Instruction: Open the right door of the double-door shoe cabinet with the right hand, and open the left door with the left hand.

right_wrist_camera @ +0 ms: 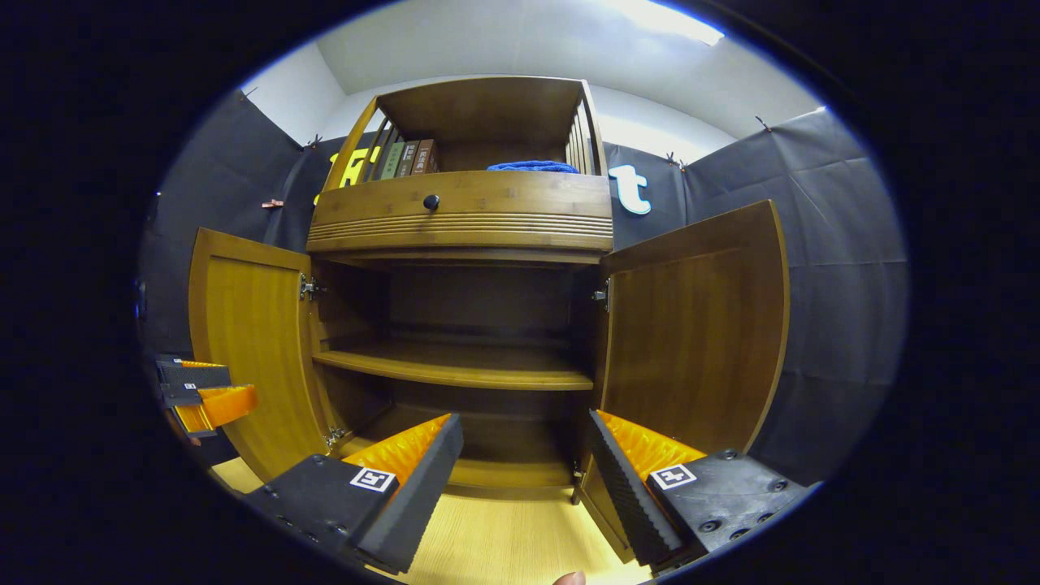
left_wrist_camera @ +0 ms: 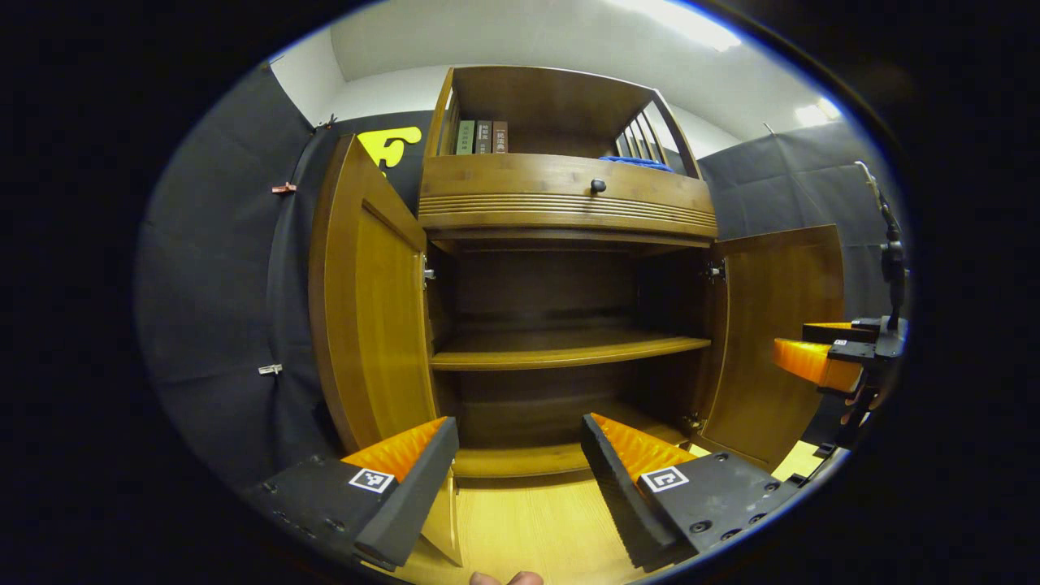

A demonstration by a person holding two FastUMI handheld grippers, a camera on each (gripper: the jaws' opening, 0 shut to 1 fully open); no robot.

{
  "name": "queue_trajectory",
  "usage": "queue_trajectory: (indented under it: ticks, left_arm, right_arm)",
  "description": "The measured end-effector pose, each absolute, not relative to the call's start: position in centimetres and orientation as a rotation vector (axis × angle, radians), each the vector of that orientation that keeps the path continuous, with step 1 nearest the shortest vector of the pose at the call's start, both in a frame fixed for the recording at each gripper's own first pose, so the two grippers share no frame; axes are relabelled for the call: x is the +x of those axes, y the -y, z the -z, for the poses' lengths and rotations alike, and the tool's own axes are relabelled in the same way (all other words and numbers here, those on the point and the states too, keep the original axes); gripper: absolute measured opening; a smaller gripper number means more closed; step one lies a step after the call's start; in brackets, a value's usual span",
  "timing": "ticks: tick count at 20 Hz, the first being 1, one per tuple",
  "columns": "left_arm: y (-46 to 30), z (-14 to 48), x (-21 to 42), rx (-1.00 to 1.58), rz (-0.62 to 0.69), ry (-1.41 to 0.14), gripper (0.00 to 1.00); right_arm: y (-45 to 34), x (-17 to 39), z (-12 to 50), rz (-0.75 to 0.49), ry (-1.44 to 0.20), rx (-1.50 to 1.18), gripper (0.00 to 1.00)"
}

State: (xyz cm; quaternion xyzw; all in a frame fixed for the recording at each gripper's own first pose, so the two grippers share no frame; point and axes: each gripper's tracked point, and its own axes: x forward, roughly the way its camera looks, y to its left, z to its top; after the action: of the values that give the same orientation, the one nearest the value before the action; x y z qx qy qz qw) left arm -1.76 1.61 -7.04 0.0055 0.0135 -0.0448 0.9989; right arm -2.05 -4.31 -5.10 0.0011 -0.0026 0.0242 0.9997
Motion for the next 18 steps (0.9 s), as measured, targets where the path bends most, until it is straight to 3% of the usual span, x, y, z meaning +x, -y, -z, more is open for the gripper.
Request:
queue_trajectory:
  ticks: [18]
  left_arm:
    - [-1.39, 7.1, -1.52, 0.004, 0.078, -0.03, 0.94]
  right_arm:
    - [4.75, -1.67, 5.05, -0.051, 0.009, -0.001, 0.98]
